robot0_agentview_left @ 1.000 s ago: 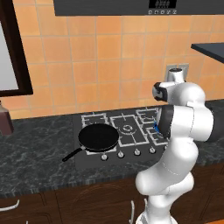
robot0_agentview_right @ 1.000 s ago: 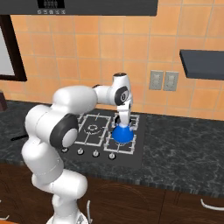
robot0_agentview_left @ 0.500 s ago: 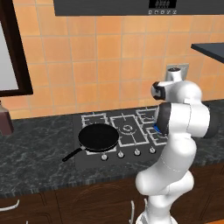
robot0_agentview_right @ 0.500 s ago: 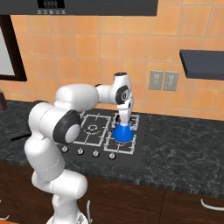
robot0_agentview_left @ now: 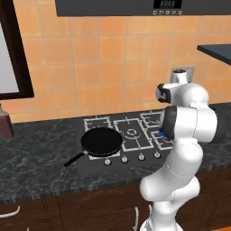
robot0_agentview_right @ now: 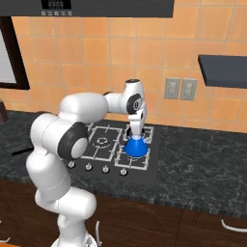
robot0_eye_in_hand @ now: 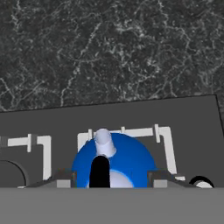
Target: Pick the kettle from the counter and place it on a stove burner. Then turn the burner on.
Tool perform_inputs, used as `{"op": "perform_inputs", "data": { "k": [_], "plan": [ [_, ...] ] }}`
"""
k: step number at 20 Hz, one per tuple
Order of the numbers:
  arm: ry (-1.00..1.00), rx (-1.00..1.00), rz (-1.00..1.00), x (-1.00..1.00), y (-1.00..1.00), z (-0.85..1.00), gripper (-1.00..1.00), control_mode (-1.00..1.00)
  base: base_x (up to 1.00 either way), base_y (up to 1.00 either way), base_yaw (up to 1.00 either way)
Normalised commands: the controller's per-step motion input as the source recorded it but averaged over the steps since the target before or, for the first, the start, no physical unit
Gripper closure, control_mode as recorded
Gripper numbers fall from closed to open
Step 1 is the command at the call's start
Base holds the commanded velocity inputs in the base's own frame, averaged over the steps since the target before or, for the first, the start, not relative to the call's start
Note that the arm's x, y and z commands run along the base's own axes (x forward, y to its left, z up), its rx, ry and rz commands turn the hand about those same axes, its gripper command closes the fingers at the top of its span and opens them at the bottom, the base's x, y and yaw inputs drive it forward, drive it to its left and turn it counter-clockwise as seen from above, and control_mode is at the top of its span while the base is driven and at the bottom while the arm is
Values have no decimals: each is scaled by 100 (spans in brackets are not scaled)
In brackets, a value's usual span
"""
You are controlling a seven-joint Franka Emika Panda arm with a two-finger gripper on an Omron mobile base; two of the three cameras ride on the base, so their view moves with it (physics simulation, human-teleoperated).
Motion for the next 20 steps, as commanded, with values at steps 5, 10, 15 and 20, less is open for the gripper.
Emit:
{"op": "perform_inputs", "data": {
  "k": [5, 10, 15, 20],
  "plan": [
    [-11, 3, 0, -46, 0, 30, -100, -100, 0, 0, 0],
    [-21, 0, 1, -52, 4, 65, -100, -100, 0, 0, 0],
    [-6, 0, 25, -84, 32, 47, -100, -100, 0, 0, 0],
    [0, -1, 44, -84, 42, 21, -100, -100, 0, 0, 0]
  ]
}}
